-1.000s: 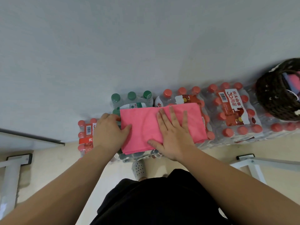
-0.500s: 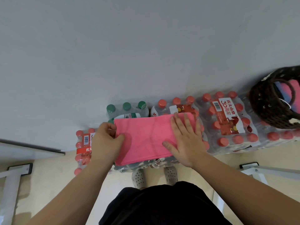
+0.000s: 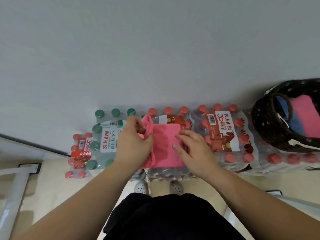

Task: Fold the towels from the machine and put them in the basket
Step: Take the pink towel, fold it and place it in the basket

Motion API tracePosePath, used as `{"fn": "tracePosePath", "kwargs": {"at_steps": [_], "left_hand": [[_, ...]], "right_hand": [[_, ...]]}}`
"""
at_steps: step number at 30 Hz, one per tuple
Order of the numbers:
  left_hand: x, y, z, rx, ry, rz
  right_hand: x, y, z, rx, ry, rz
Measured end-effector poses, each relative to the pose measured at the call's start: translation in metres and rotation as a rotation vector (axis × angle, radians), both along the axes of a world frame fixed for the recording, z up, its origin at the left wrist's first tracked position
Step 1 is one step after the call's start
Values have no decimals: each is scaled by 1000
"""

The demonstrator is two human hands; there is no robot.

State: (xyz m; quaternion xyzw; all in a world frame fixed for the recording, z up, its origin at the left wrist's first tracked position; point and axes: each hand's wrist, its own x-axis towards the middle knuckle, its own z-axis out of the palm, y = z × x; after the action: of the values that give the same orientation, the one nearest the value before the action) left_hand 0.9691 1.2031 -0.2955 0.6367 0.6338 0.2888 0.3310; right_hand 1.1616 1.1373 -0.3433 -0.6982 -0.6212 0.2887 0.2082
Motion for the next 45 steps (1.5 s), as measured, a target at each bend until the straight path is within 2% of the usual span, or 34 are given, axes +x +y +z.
{"fn": "tracePosePath", "kwargs": {"at_steps": [4,6,8,14,18,21,24,28,34,37,40,43,45], "left_hand": [[43,-5,-15,-25,66,-67],[57,-7,-21,-52,119,-88],[65,-8,-27,-85,179,-95],[73,-11,-31,-77,251,-127],[61,-19,-39,111,277,-247],[47,-23,-51,344,502,-241],[44,-24,-61,217,741,-320],[50,-25,-71,70,887,-466],[68,-22,-72,22,886,-498],[74,-24,-74,-5,868,-494],[75,-23,-76,-14,860,-492],[75,-21,-74,-14,823,-493],[69,-22,-71,-24,729,-506]], "right_hand": [[22,-1,2,32,64,18],[29,-2,2,3,169,-9],[33,-3,4,-45,276,-19],[36,-2,-2,-105,392,-4],[38,8,1,-87,345,-20],[34,16,-1,-111,290,55],[29,21,-3,-120,237,97],[32,22,0,-136,186,108],[36,21,3,-101,131,117],[36,23,2,25,83,100],[36,33,5,90,-118,292],[40,42,3,-39,-237,473],[47,42,-3,-79,-291,537]]}}
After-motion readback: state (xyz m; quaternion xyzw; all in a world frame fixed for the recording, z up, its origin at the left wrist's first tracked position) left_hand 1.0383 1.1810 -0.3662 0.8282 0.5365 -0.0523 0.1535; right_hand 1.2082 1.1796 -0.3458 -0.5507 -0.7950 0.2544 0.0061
